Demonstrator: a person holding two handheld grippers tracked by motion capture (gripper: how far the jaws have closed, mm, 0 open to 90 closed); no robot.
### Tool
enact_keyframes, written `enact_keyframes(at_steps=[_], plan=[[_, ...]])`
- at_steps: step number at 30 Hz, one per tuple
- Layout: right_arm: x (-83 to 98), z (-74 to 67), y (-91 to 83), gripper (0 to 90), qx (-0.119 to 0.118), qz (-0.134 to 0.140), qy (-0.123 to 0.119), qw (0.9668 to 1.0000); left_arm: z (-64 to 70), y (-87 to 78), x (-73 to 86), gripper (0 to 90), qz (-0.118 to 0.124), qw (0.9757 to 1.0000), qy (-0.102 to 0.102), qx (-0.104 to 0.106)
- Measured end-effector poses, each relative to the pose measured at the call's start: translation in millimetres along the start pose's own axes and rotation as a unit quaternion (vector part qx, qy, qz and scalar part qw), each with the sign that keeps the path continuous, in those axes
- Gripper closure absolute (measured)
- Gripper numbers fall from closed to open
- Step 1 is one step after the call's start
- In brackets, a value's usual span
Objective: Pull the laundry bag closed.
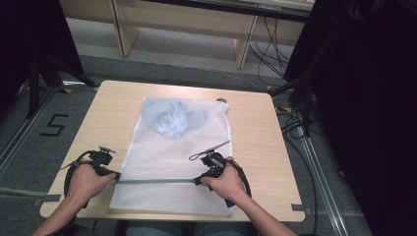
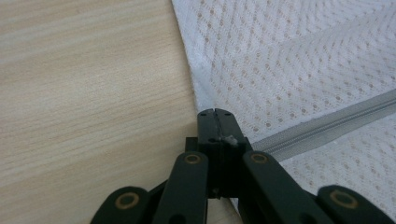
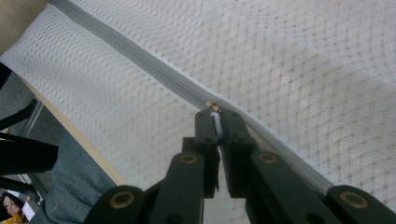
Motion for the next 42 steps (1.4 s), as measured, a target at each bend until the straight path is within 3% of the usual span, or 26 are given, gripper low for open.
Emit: enact_keyframes(at_steps=[8,20,42], plan=[[2.6,1.3,-3.4,87.0,0.002,-0.003,0.013,0.9999,-0.1,0.0,0.0,89.8,0.0,1.0,0.0,0.0],[6.7,8.6,-7.8,87.0,0.004,0.0,0.008,1.0,-0.1,0.0,0.0,89.9,0.0,1.0,0.0,0.0],[13.2,17.3,-14.9,87.0,0.012,0.003,0.021,0.9997,0.1,0.0,0.0,89.9,0.0,1.0,0.0,0.0]])
Point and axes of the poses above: each handheld gripper's, and its own axes: y roughly forward along the jaws, x roughly out of its underside, z roughly to its right, the point moved 8 cm from there along y, roughly forward along the jaws, and after that the axes turned 7 degrees about -x, right-handed, at the moved point
